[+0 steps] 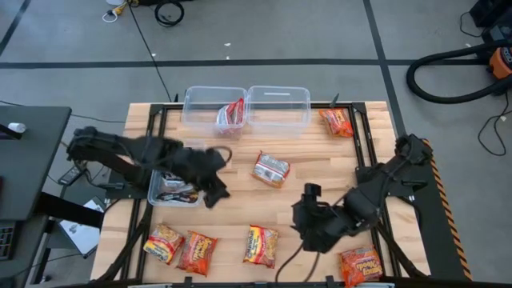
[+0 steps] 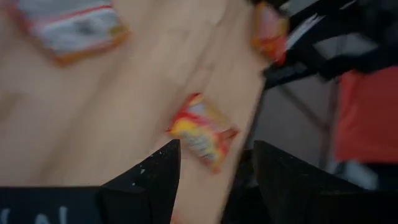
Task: Sort Maruchan noodles
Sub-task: Put the right red noodle pack into the top left transparent bin
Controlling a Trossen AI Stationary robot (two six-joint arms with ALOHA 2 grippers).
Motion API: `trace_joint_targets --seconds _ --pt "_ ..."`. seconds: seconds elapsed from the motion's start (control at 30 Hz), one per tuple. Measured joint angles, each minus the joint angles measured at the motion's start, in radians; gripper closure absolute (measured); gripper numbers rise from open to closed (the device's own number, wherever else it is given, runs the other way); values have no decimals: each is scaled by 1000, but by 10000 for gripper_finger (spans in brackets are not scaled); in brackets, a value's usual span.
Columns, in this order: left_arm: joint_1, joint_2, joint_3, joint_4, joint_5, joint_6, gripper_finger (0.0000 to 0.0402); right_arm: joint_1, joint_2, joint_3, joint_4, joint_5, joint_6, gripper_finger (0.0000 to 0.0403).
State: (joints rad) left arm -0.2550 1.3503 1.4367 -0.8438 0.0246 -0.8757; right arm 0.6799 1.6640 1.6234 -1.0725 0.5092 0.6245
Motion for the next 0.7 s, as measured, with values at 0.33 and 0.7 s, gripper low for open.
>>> trace_joint_targets --seconds 0.33,0.7 --pt "-222 86 -119 203 -160 -316 198 129 6 -2 -4 14 212 119" --pt "-362 315 -79 337 -207 -683 198 180 6 -7 -29 34 223 119"
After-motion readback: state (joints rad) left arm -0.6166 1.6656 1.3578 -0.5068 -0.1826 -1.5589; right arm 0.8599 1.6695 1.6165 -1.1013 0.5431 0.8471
